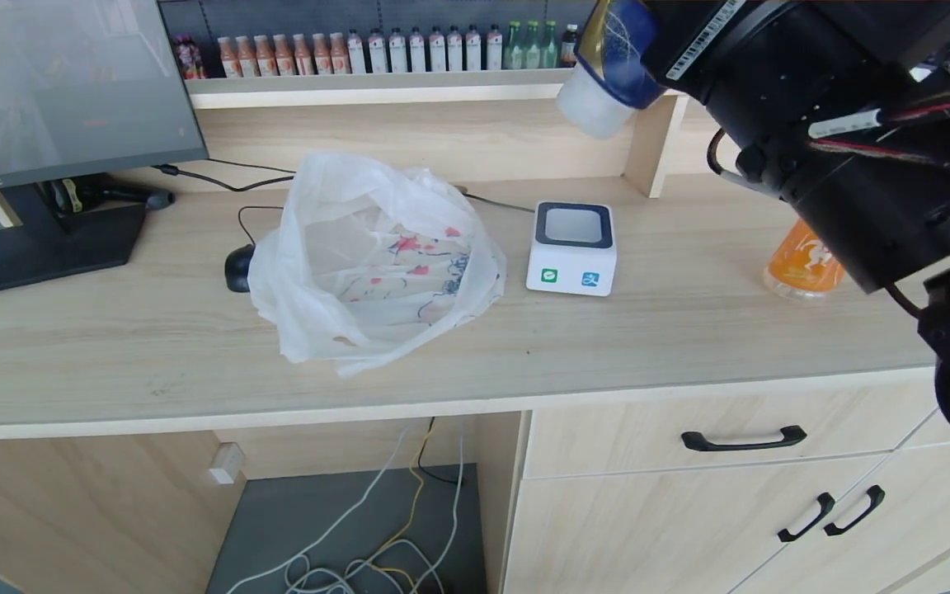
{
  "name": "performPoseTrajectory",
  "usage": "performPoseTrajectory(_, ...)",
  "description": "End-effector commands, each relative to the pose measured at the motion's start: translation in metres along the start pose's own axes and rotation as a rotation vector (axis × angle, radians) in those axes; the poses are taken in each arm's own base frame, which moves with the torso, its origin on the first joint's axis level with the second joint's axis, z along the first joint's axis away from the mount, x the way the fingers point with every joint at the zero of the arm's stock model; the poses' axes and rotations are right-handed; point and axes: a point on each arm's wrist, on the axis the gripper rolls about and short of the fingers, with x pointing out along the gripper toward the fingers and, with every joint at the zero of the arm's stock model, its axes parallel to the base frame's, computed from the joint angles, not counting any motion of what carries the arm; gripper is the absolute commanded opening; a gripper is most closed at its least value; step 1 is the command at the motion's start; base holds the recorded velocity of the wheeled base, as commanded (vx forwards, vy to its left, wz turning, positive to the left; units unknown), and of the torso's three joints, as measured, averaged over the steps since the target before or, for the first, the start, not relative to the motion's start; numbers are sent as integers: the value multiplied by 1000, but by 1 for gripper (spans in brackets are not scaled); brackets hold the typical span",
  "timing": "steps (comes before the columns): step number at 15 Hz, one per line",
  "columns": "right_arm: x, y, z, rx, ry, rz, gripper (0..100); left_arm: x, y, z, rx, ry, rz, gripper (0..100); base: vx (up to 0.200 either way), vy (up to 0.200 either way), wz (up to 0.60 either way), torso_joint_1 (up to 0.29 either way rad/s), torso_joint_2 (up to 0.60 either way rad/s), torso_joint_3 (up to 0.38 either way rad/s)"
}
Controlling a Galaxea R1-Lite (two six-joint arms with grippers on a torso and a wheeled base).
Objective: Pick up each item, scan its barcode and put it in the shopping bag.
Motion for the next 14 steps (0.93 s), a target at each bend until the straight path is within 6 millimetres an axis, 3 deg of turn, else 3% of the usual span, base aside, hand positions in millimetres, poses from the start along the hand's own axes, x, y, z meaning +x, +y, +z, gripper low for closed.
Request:
performPoseTrajectory(1, -18, -2, -13, -91, 7, 87, 0, 0, 0, 0, 3, 0, 0, 0, 0, 0, 0, 0, 0, 0)
performPoseTrajectory(6, -47, -22, -51, -279, 72, 193, 0, 0, 0, 0, 2, 0, 0, 0, 0, 0, 0, 0, 0, 0)
performPoseTrajectory(9, -46, -41, -52, -281, 82, 123, 0, 0, 0, 0, 2, 0, 0, 0, 0, 0, 0, 0, 0, 0)
performPoseTrajectory(10, -42, -60, -47, -289, 60, 16, 0, 0, 0, 0, -1, 0, 0, 0, 0, 0, 0, 0, 0, 0)
performPoseTrajectory(12, -37, -70, -42, -291, 31, -28, 0, 0, 0, 0, -1, 0, 0, 0, 0, 0, 0, 0, 0, 0)
performPoseTrajectory(14, -28, -71, -41, -291, 8, -31, 0, 0, 0, 0, -1, 0, 0, 0, 0, 200, 0, 5, 0, 2)
